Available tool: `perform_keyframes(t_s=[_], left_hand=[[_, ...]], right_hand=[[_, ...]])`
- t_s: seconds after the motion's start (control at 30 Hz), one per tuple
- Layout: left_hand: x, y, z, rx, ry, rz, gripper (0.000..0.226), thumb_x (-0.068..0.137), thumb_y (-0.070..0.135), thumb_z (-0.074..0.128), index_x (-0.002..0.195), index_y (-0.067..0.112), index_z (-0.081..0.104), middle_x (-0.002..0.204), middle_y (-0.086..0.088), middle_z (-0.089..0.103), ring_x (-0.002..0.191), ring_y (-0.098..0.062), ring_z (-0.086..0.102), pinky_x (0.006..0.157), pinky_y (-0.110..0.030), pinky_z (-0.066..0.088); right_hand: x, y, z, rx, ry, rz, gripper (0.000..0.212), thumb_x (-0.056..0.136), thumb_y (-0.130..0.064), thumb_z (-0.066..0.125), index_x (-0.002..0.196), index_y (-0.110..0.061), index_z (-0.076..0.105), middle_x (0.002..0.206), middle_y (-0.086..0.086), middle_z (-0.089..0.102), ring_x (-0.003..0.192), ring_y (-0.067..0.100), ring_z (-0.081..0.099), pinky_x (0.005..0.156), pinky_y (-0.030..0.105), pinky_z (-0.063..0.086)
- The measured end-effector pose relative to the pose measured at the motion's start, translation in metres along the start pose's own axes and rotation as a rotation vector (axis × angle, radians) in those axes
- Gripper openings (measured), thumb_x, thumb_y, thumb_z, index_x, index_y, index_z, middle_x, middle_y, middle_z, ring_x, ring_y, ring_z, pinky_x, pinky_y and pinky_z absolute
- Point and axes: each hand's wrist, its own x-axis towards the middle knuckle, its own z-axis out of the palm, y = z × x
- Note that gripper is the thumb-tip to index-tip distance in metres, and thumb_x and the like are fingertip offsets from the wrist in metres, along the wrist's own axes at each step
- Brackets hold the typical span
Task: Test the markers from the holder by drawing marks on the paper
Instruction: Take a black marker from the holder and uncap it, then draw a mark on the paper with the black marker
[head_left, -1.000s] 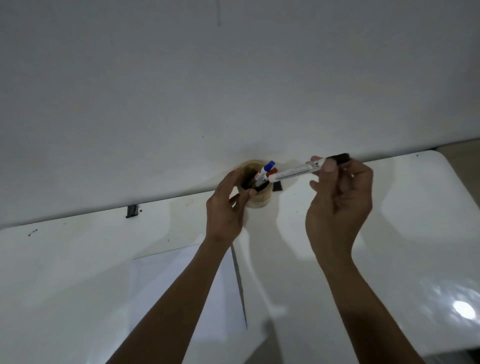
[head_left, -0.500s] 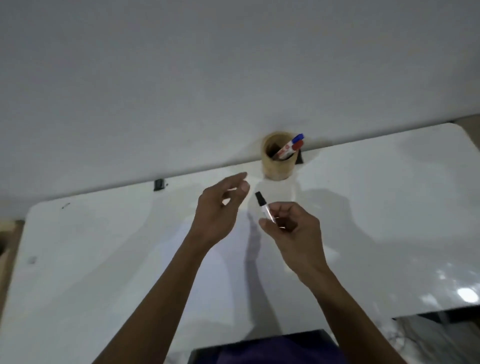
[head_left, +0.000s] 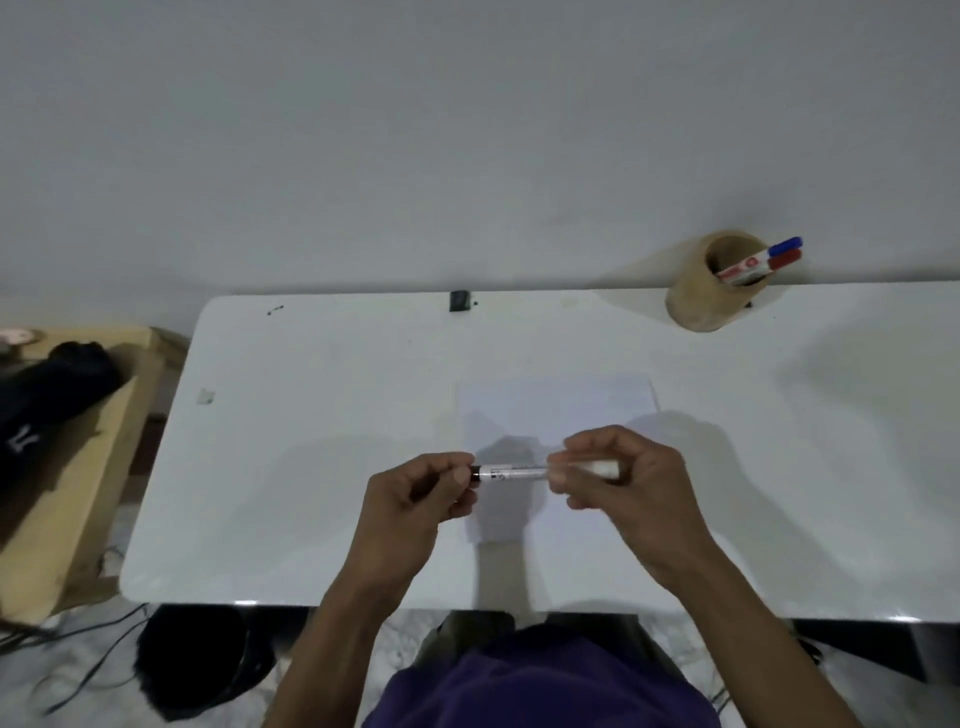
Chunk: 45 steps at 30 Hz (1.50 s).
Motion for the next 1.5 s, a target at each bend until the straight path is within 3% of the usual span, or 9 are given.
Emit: perform_keyframes(t_s=[0.13, 0.3, 0.57, 0.67, 0.8, 1.0, 1.2, 1.33, 1.5], left_hand=[[-0.009, -0.005, -0.011, 0.096, -0.013, 0.065, 0.012, 0.087, 0.007, 0.072, 0.095, 0.014, 0.078, 0.076, 0.003, 0.077, 0.069, -0.009, 0.069, 0.069, -0.018, 0.056], [-0.005, -0.005, -0.021, 0.168, -0.052, 0.091, 0.010, 0.091, 0.016, 0.069, 0.092, 0.013, 0.078, 0.068, 0.004, 0.073, 0.060, -0.007, 0.063, 0.063, -0.018, 0.053], [0.024, 0.013, -0.021, 0.222, -0.117, 0.059, 0.018, 0.091, 0.022, 0.070, 0.080, 0.011, 0.078, 0.067, -0.007, 0.071, 0.058, -0.013, 0.058, 0.062, -0.024, 0.053], [0.037, 0.016, -0.026, 0.205, -0.039, 0.024, 0.023, 0.090, 0.022, 0.071, 0.081, 0.002, 0.078, 0.067, -0.007, 0.070, 0.059, -0.015, 0.058, 0.062, -0.028, 0.052], [0.064, 0.019, -0.040, 0.361, 0.101, 0.061, 0.005, 0.086, 0.020, 0.076, 0.087, 0.016, 0.078, 0.075, -0.007, 0.076, 0.062, -0.013, 0.062, 0.068, -0.033, 0.057], [0.121, 0.020, -0.030, 0.757, 0.332, 0.242, 0.010, 0.088, 0.019, 0.073, 0.093, 0.010, 0.072, 0.081, 0.001, 0.070, 0.065, -0.009, 0.059, 0.062, -0.001, 0.038], [0.160, 0.015, -0.024, 0.996, 0.245, 0.268, 0.017, 0.092, 0.006, 0.065, 0.108, 0.003, 0.070, 0.106, -0.018, 0.063, 0.091, -0.030, 0.064, 0.083, -0.034, 0.051], [0.164, 0.014, -0.023, 1.017, 0.209, 0.250, 0.018, 0.092, 0.007, 0.066, 0.109, 0.003, 0.071, 0.105, -0.018, 0.063, 0.093, -0.032, 0.063, 0.082, -0.031, 0.048], [0.159, 0.014, -0.022, 0.911, 0.206, 0.196, 0.048, 0.090, 0.016, 0.070, 0.136, 0.011, 0.055, 0.115, -0.013, 0.062, 0.106, -0.029, 0.062, 0.092, -0.033, 0.049]], right_hand=[[-0.007, 0.009, 0.039, 0.343, 0.102, 0.117, 0.029, 0.069, -0.014, 0.080, 0.096, -0.007, 0.073, 0.081, 0.008, 0.076, 0.070, 0.018, 0.072, 0.064, 0.024, 0.059], [-0.010, 0.016, 0.075, 0.220, 0.084, 0.107, 0.025, 0.080, -0.028, 0.074, 0.098, -0.011, 0.073, 0.090, 0.012, 0.079, 0.080, 0.021, 0.076, 0.069, 0.030, 0.059], [0.013, 0.013, 0.070, 0.222, 0.087, 0.008, 0.022, 0.085, -0.025, 0.068, 0.097, -0.007, 0.070, 0.087, 0.008, 0.079, 0.083, 0.022, 0.074, 0.076, 0.029, 0.061], [0.032, 0.007, 0.057, 0.347, 0.182, -0.010, 0.007, 0.093, -0.014, 0.064, 0.093, -0.009, 0.069, 0.083, 0.006, 0.076, 0.073, 0.017, 0.073, 0.071, 0.026, 0.060], [0.055, -0.008, 0.028, 0.276, 0.227, -0.076, 0.010, 0.085, -0.024, 0.068, 0.089, -0.015, 0.069, 0.079, 0.001, 0.076, 0.071, 0.017, 0.074, 0.070, 0.026, 0.060], [0.071, 0.000, 0.020, 0.199, 0.217, -0.026, 0.009, 0.097, -0.013, 0.063, 0.091, -0.015, 0.070, 0.085, 0.005, 0.076, 0.077, 0.021, 0.074, 0.072, 0.029, 0.060], [0.071, 0.016, 0.023, 0.126, 0.214, 0.018, 0.004, 0.096, -0.016, 0.067, 0.096, -0.013, 0.070, 0.084, 0.001, 0.079, 0.081, 0.022, 0.075, 0.073, 0.031, 0.060], [0.069, 0.020, 0.024, 0.086, 0.224, 0.010, 0.015, 0.093, -0.010, 0.071, 0.108, -0.008, 0.067, 0.084, 0.003, 0.079, 0.077, 0.020, 0.076, 0.069, 0.029, 0.062], [0.072, 0.019, 0.025, 0.044, 0.244, -0.047, 0.020, 0.079, -0.004, 0.084, 0.091, -0.011, 0.070, 0.085, 0.011, 0.078, 0.077, 0.024, 0.075, 0.066, 0.031, 0.062]])
